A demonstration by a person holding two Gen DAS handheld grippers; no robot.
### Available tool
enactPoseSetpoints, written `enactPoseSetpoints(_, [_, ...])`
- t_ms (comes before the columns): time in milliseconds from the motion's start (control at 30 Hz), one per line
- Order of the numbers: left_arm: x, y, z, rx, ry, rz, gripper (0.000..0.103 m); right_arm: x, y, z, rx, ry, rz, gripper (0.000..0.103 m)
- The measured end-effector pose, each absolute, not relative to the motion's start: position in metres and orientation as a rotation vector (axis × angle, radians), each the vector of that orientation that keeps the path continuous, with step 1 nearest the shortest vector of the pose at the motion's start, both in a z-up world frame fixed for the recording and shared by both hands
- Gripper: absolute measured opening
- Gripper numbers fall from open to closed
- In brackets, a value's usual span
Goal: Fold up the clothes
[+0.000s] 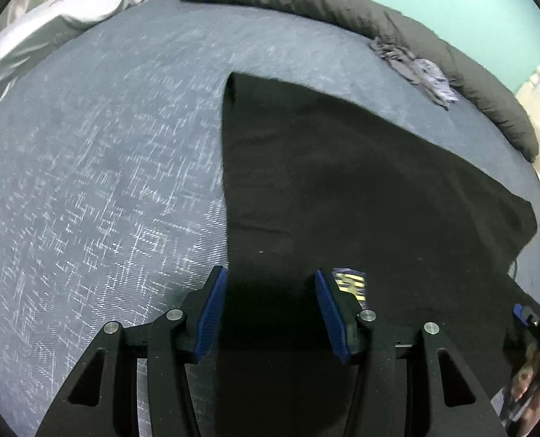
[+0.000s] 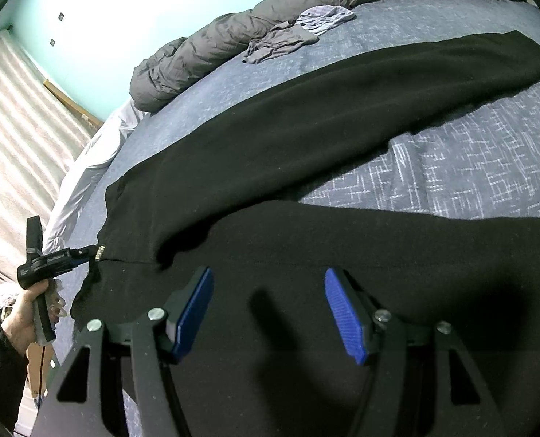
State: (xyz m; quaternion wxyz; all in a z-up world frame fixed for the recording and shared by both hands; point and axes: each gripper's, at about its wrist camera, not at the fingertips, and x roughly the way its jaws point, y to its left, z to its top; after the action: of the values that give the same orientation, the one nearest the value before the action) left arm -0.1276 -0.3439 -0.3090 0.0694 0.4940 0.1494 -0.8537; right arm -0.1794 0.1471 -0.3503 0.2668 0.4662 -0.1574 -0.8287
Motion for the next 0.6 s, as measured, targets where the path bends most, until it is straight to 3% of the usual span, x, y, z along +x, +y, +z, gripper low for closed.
enactPoseSetpoints(267, [-0.136,-0.326,-0.289,1.480,0.449,-2.702,0.051,-0.180,0.148,-0.353,1.264,-0.437,-2.230,0.065])
enactPoseSetpoints(600, [-0.168,-0.326,-0.315,1.611,0.450,-2.583,0.050,-0.181,0.148,-0.354,1.270,-0.442,-2.220,0.065])
